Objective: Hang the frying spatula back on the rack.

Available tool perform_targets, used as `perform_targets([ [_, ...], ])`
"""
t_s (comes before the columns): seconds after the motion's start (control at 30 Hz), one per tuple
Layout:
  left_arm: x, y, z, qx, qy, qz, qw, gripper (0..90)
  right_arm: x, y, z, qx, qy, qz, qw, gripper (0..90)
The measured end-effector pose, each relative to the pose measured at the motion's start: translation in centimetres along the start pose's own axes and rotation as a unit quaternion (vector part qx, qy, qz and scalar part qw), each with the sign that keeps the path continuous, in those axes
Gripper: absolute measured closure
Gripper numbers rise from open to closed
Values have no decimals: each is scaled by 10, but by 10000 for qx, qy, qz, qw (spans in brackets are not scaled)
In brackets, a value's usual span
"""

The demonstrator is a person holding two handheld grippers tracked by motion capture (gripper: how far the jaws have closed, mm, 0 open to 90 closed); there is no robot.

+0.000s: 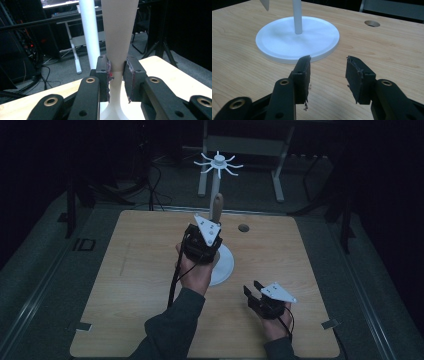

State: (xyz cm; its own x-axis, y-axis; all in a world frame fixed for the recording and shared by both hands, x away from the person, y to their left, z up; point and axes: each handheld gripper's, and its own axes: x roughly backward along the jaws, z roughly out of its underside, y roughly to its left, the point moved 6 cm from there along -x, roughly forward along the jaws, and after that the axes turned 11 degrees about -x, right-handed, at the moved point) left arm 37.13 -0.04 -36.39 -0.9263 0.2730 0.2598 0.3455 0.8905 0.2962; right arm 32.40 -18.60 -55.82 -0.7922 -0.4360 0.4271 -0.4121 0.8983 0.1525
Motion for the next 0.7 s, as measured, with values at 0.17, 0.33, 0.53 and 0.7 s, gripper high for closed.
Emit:
perform_targets([
  [0.17, 0, 5, -4, 40, 19, -134, 9999, 755, -1, 0, 1, -4, 3, 14, 10000, 545],
  [0.33, -1, 7, -8, 60, 23, -289, 9996, 755, 0, 0, 2, -25, 6, 37, 10000, 546],
  [0.53, -2, 8, -13, 74, 1, -332, 9994, 754, 0, -1, 2, -32, -3, 48, 10000, 545],
  [0.7, -5, 9, -17, 40, 44, -384, 9992, 754, 0, -1, 2, -46, -6, 48, 10000, 544],
])
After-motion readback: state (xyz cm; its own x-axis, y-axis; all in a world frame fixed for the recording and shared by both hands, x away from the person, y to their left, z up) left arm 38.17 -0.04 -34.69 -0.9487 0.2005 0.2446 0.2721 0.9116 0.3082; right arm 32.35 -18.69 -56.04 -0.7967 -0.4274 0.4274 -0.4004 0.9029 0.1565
